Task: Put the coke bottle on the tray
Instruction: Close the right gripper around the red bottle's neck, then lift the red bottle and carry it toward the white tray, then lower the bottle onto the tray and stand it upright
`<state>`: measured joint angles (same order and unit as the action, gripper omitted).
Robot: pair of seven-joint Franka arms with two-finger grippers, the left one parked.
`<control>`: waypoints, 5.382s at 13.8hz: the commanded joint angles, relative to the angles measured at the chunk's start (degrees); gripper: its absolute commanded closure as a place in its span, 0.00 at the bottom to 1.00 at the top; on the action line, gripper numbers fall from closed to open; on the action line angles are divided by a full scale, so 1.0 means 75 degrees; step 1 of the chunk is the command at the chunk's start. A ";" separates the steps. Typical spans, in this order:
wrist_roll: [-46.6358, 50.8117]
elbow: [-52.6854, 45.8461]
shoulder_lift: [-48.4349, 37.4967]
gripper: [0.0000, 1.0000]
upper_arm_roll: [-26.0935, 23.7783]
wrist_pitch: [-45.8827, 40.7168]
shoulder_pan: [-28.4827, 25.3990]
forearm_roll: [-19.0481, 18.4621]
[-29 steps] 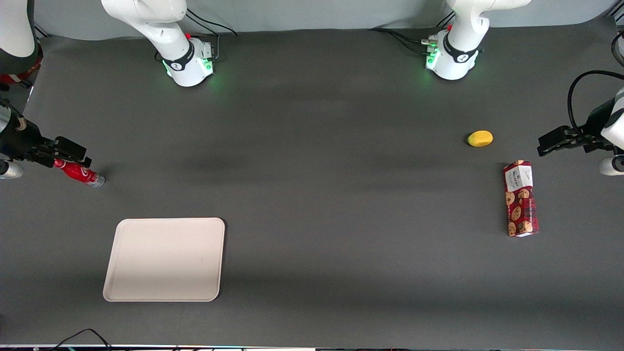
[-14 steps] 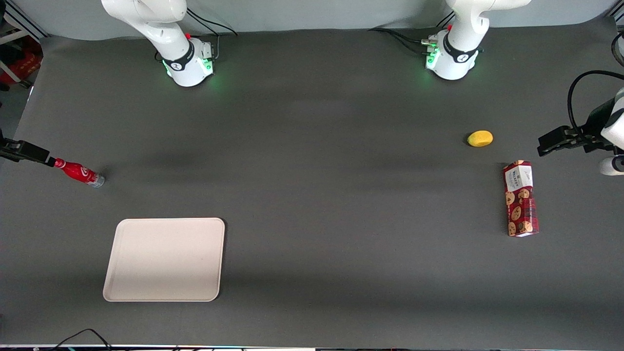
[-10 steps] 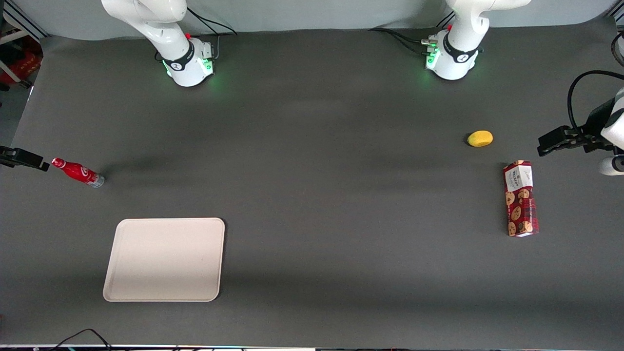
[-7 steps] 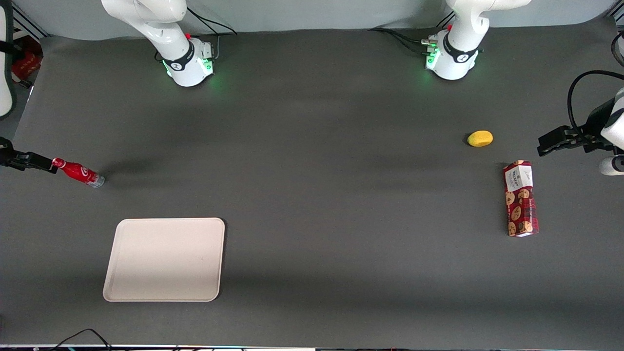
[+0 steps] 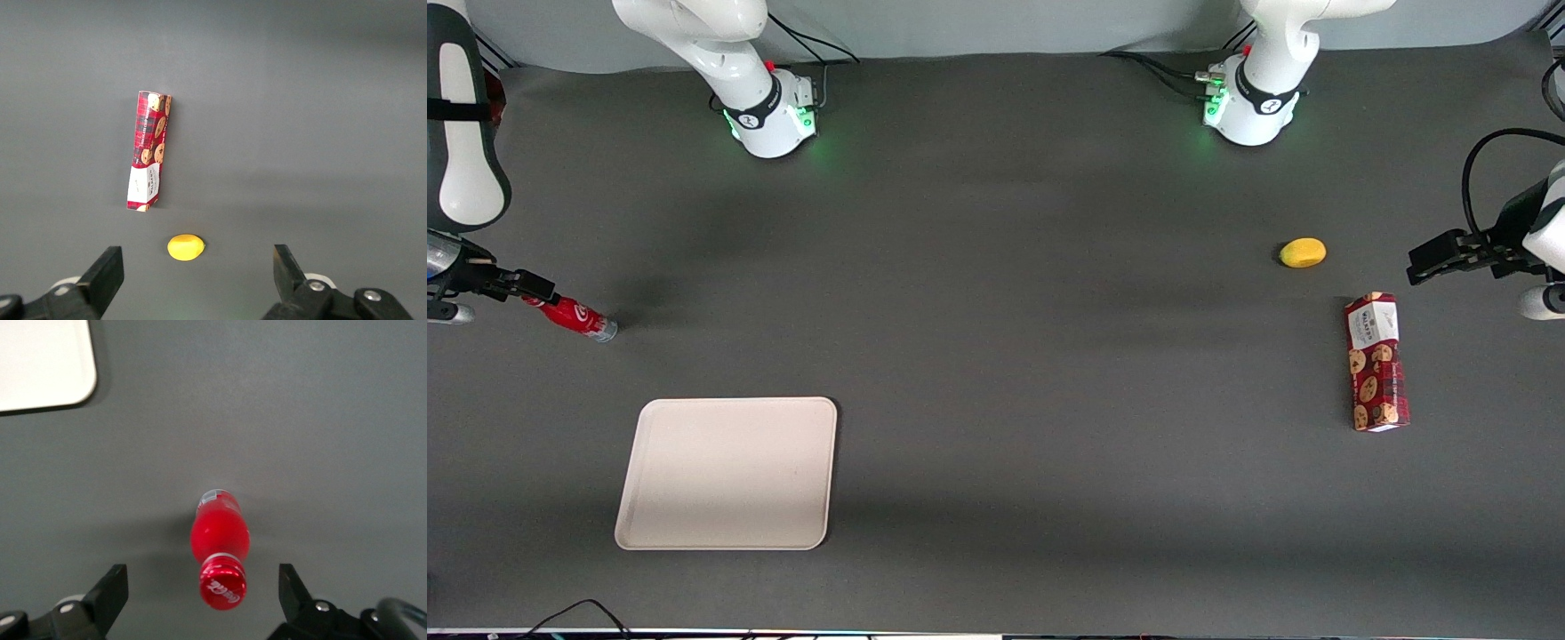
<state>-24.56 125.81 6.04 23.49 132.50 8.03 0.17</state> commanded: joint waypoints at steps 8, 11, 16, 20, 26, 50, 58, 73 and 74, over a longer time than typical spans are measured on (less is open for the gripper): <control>-0.0241 0.0183 0.0436 0.00 0.0009 0.0672 0.0125 0.0036; -0.0230 0.0183 0.0460 0.04 0.0009 0.0673 0.0125 0.0047; -0.0206 0.0171 0.0472 0.97 0.0009 0.0649 0.0113 0.0047; -0.0148 0.0148 0.0437 1.00 0.0009 0.0579 0.0101 0.0047; 0.0367 -0.0775 -0.0032 1.00 -0.0003 -0.0858 -0.0016 0.0047; 0.2900 -0.6766 0.3082 1.00 -0.2206 -0.3195 -0.0274 0.0328; 0.2841 -0.6766 0.4315 1.00 -0.2241 -0.1964 -0.0391 0.0433; 0.2876 -0.6404 0.4025 0.00 -0.2288 -0.1448 -0.0637 0.0410; 0.2876 -0.6136 0.3651 0.00 -0.2288 -0.1460 -0.0672 0.0411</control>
<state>-3.10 76.89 38.62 5.89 121.88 3.91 2.89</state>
